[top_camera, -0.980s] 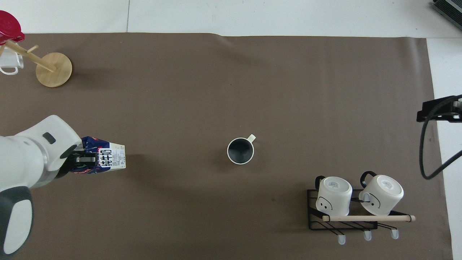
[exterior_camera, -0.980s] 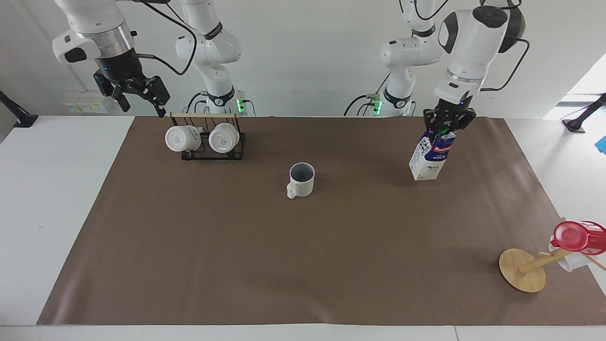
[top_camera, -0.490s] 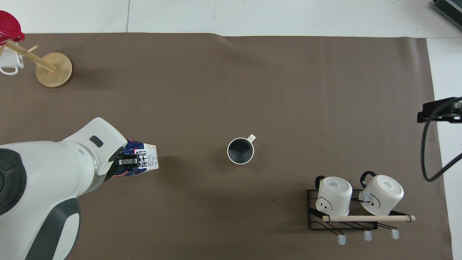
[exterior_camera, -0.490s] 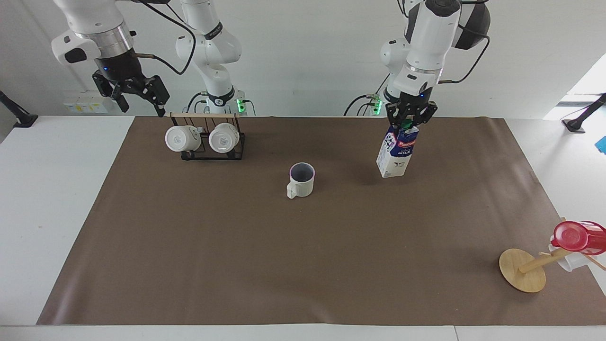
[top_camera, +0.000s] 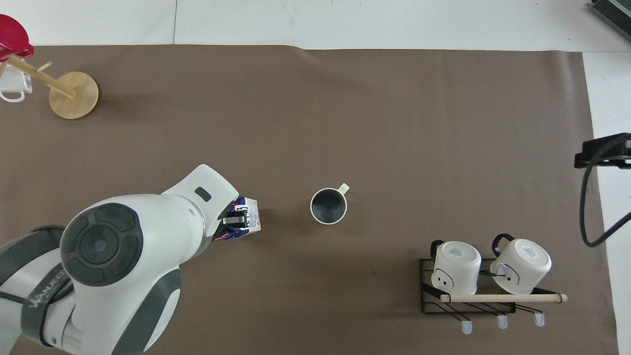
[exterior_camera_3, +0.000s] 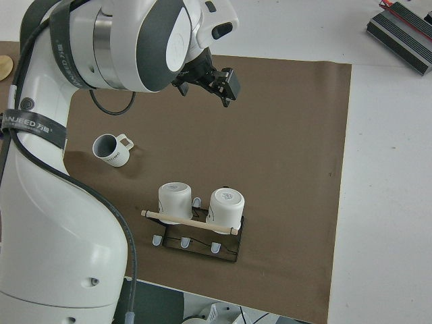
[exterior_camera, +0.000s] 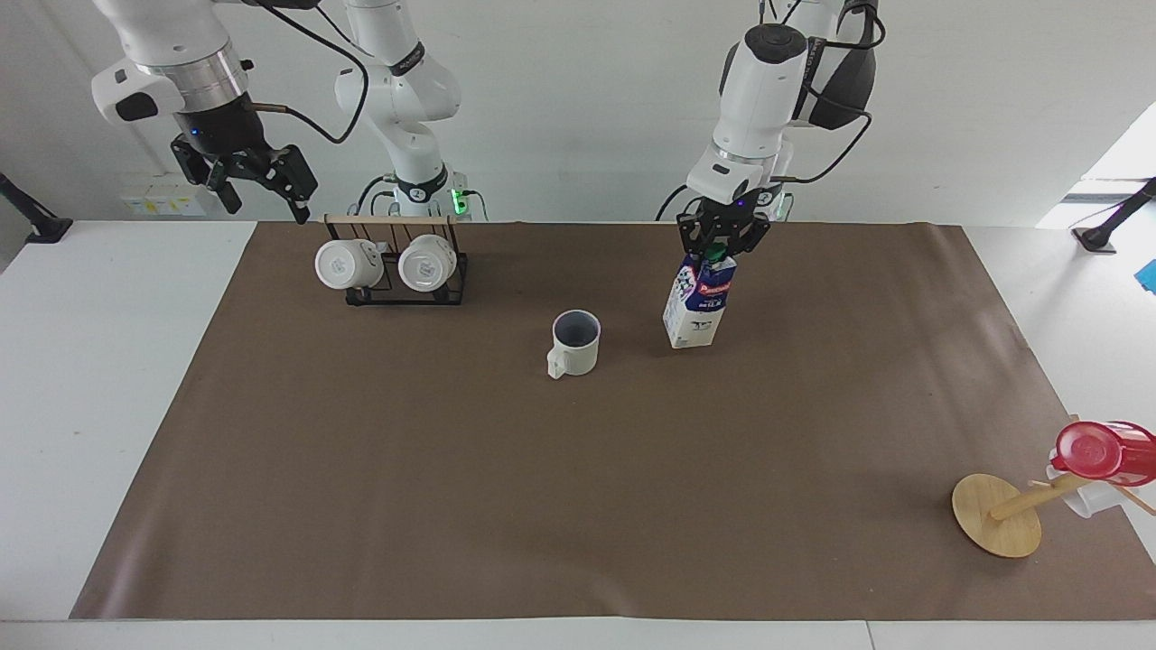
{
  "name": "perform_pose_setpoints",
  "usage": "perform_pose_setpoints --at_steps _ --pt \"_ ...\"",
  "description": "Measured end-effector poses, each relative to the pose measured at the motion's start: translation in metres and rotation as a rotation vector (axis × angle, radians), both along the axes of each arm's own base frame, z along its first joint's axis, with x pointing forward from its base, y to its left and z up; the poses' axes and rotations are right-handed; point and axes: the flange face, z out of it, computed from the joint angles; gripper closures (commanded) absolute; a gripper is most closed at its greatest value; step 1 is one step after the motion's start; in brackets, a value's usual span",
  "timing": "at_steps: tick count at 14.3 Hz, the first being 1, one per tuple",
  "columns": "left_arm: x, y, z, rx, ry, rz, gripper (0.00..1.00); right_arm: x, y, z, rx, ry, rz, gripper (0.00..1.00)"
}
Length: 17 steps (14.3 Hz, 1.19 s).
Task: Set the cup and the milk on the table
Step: 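Carry the milk carton with the left gripper toward the black mug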
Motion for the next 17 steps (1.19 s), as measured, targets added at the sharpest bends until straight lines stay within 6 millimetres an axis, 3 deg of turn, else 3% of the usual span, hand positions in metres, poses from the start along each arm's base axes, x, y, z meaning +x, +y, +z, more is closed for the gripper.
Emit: perform_pose_setpoints --at_steps 5,10,17 --pt "0.004 -0.037 -0.005 0.0 0.001 0.029 0.59 0.0 0.0 0.0 0.0 0.0 0.0 0.0" --pt "-0.004 -0.076 -0.029 0.039 -0.021 0.042 0.59 0.0 0.0 0.0 0.0 0.0 0.0 0.0" --pt "0.001 -0.08 -0.041 0.037 -0.018 0.041 0.59 -0.001 0.007 -0.001 0.043 0.009 0.008 0.0"
